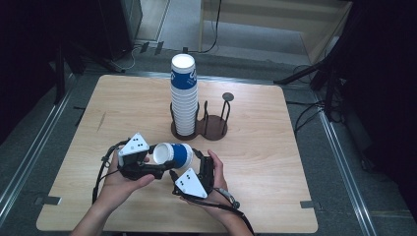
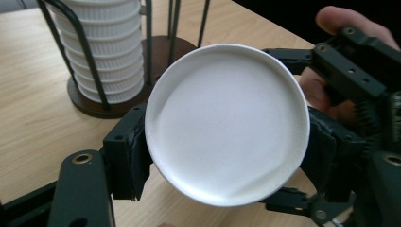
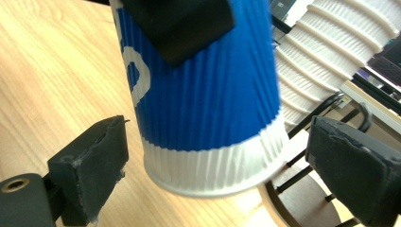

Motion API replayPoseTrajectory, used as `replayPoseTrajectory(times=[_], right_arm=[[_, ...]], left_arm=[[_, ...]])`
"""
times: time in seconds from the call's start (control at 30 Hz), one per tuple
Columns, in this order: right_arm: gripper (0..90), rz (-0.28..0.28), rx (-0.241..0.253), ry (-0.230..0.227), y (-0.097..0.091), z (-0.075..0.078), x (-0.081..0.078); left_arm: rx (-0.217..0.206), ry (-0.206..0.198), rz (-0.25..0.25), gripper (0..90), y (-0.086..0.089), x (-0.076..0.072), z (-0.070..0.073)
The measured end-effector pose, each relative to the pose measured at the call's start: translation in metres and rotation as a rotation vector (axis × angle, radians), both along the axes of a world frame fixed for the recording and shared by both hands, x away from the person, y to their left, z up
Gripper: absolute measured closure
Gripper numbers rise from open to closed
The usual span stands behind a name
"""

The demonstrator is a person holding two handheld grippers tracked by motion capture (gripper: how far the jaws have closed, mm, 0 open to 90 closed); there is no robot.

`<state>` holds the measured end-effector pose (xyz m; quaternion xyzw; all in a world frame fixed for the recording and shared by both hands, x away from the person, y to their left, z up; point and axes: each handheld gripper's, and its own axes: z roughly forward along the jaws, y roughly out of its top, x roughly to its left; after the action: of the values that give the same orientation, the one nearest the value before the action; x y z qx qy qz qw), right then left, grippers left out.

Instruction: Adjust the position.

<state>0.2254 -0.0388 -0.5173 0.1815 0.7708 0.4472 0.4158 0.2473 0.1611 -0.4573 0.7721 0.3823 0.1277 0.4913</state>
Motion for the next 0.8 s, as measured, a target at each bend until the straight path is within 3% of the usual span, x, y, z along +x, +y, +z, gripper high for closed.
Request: replayPoseTrajectory(times=[0.2, 0.57, 0.67, 0.8], right_arm=[[6.6, -0.005, 0.014, -0.011, -0.003, 0.006, 0.0], [5.3, -0.006, 0.088, 0.039, -0.008, 0.014, 0.0], [4.9, -0.012, 0.102, 0.048, -0.009, 0.015, 0.0], [3.6, -0.011, 0.124, 0.082, -0.01, 0.017, 0.001]], left_arm=[[-0.03, -0.005, 0.022, 28.1, 0.004, 0.002, -0.002], [-0.078, -0.105, 0.053, 28.0, 0.01, 0.002, -0.003], [-0.116, -0.123, 0.052, 28.1, 0.012, 0.003, -0.004], [-0.169, -0.192, 0.059, 28.1, 0.016, 0.004, -0.007]])
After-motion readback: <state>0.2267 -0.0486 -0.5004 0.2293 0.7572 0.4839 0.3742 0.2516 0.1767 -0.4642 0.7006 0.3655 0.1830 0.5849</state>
